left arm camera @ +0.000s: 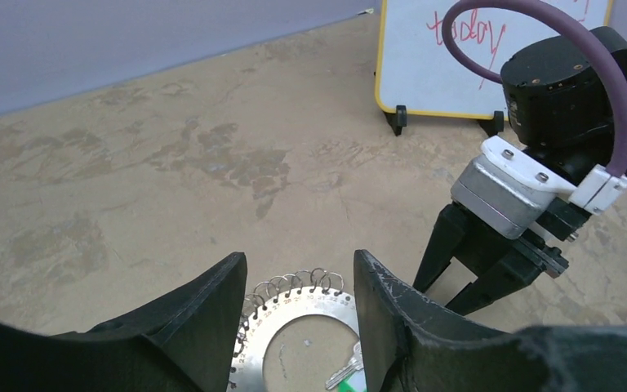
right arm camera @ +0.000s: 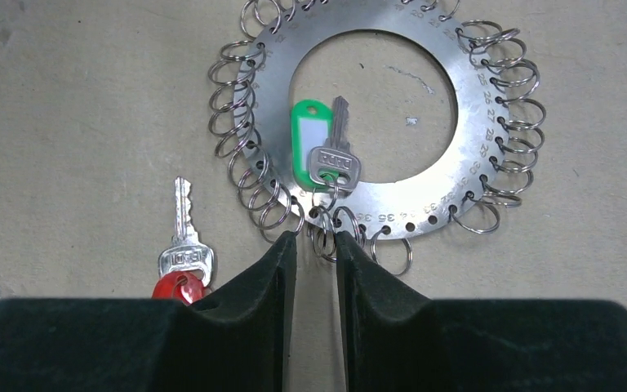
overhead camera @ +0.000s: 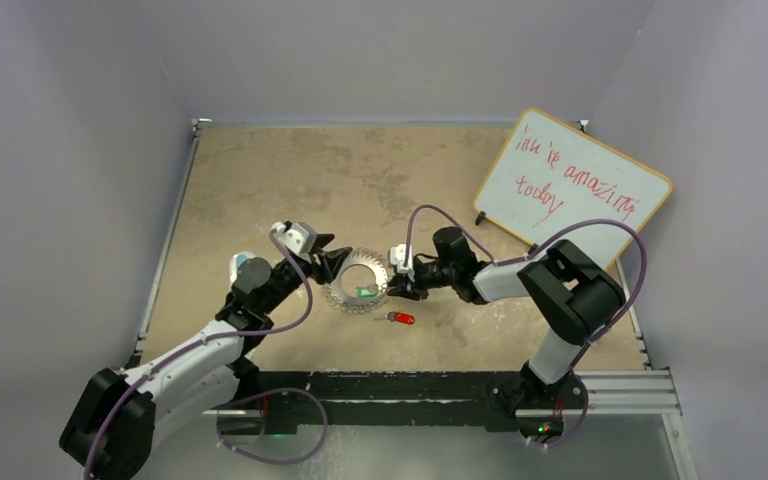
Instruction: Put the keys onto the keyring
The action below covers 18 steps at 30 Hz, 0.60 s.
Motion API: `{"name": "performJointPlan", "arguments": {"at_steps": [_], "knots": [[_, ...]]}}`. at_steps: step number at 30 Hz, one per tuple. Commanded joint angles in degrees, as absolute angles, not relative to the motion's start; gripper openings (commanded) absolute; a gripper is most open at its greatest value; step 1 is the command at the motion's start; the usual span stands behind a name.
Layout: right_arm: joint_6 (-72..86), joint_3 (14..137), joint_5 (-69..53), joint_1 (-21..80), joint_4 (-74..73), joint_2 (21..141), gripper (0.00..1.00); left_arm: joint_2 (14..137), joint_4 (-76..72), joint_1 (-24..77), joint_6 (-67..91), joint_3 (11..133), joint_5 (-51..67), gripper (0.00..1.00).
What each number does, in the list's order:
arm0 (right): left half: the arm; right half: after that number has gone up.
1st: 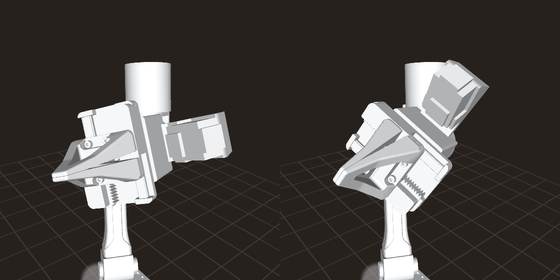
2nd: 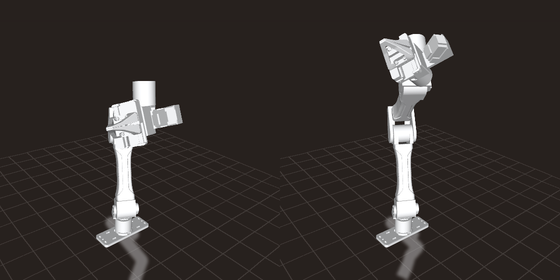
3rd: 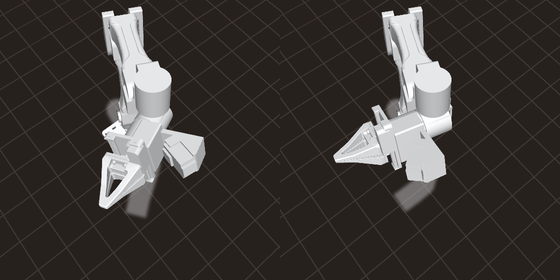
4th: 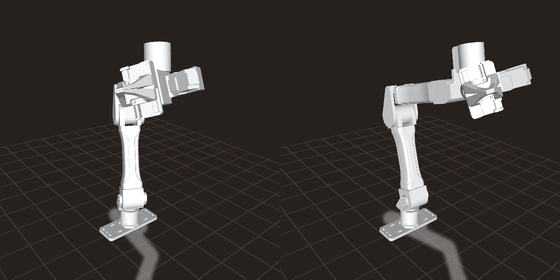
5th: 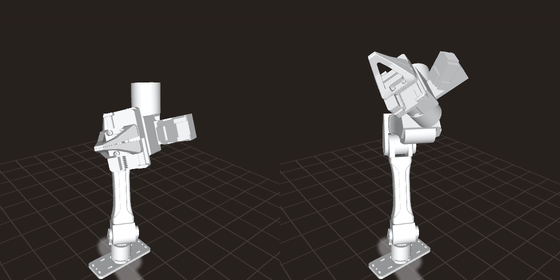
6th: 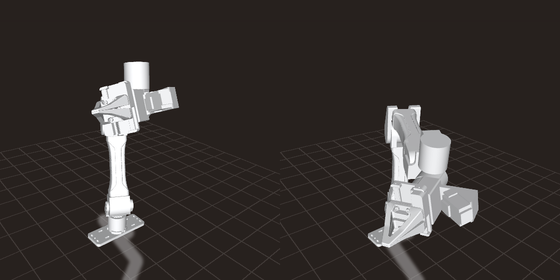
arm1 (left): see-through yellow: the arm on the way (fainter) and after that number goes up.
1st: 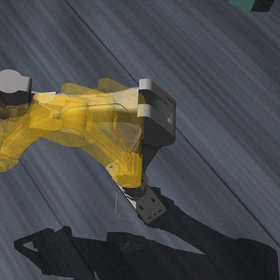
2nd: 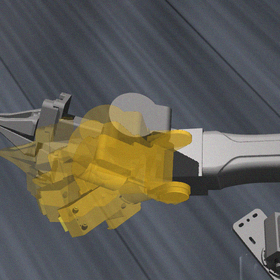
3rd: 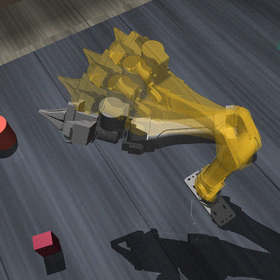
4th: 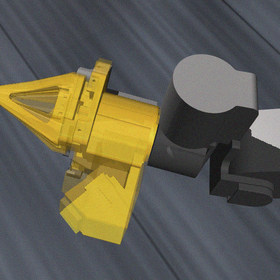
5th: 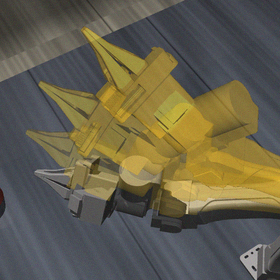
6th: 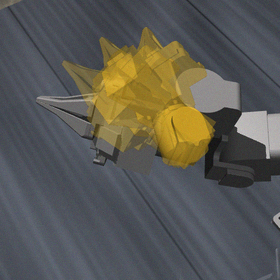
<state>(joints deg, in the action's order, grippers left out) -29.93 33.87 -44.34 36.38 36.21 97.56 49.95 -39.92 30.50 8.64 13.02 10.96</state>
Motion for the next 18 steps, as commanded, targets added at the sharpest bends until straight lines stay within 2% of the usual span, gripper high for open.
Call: {"name": "performJointPlan", "arguments": {"at_steps": [1, 7, 10, 12, 15, 18], "knots": [[-31.9, 35.21, -43.49, 36.74, 34.18, 96.89, 0.28, 51.4, -34.7, 30.5, 6.0, 17.23, 9.52, 0.49], [-31.4, 36.87, -42.49, 37.07, 33.82, 98.91, 0.29, 52.38, -35.25, 30.54, 6.15, 18.01, 10.0, 0.49], [-30.94, 38.07, -42.44, 37.2, 33.38, 100.05, 0.27, 52.39, -35.2, 30.52, 6.24, 18.06, 10.28, 0.49], [-31.53, 39.11, -42.72, 37.31, 31.55, 100.87, 0.19, 52.23, -34.99, 30.54, 6.24, 18.1, 10.22, 0.49], [-32.29, 40.52, -42.87, 37.36, 28.29, 100.88, 0.0, 51.82, -34.45, 30.58, 6.11, 18.19, 10.08, 0.49], [-32.26, 40.66, -42.71, 37.35, 26.51, 99.34, 0.0, 51.76, -33.8, 30.58, 5.98, 18.28, 10.06, 0.49]]}}
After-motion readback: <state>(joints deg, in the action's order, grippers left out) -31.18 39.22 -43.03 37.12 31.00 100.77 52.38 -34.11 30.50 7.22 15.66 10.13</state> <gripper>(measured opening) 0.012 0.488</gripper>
